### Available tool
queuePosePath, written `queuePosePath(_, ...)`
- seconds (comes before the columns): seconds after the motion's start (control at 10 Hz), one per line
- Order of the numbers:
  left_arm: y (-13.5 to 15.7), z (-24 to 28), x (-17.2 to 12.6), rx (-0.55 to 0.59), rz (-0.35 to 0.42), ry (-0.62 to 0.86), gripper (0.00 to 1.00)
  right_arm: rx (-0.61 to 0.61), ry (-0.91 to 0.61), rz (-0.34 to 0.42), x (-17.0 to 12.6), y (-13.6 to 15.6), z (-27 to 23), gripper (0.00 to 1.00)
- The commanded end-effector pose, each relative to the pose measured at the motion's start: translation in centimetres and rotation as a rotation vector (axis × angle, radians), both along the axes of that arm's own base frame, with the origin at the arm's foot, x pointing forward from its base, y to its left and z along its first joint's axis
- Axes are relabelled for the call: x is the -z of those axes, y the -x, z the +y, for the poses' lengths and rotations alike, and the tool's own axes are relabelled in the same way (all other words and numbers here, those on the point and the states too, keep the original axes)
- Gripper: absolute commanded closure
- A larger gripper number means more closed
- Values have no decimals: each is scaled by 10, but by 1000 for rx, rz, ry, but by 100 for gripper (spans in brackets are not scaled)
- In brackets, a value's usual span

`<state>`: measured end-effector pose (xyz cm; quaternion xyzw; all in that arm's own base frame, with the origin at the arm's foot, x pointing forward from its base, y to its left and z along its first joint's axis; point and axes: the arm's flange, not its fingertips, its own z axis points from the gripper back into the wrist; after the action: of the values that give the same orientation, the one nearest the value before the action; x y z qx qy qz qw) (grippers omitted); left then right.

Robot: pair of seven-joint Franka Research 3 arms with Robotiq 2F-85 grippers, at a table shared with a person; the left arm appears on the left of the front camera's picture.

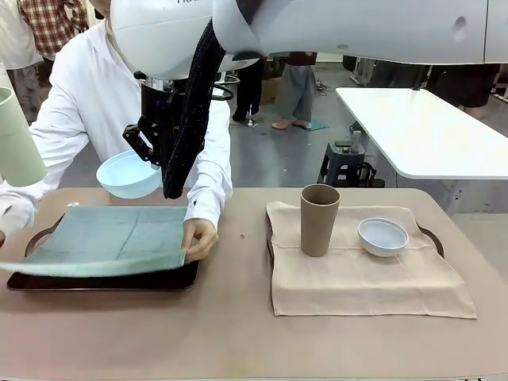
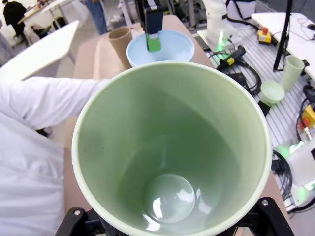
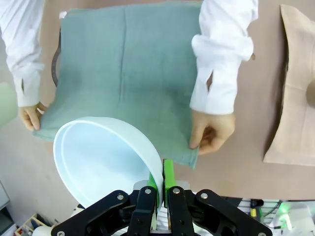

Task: Set up a tray with a mat and arrange the tableware.
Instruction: Place the Picnic Bowl and Reusable plastic cup back onto the Handle tray in front of the human's position.

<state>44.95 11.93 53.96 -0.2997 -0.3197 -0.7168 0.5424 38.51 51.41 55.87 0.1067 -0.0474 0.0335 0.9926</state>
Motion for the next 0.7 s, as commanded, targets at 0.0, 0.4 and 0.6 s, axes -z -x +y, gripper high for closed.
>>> queuePosePath(0.0,2,-1,-2,6,-19,-5,100,-1,7,-9,0,0,0,100)
queuePosePath(0.4,2,-1,-2,6,-19,-5,100,-1,7,-9,0,0,0,100)
queuePosePath(0.6,2,-1,-2,6,-19,-5,100,-1,7,-9,0,0,0,100)
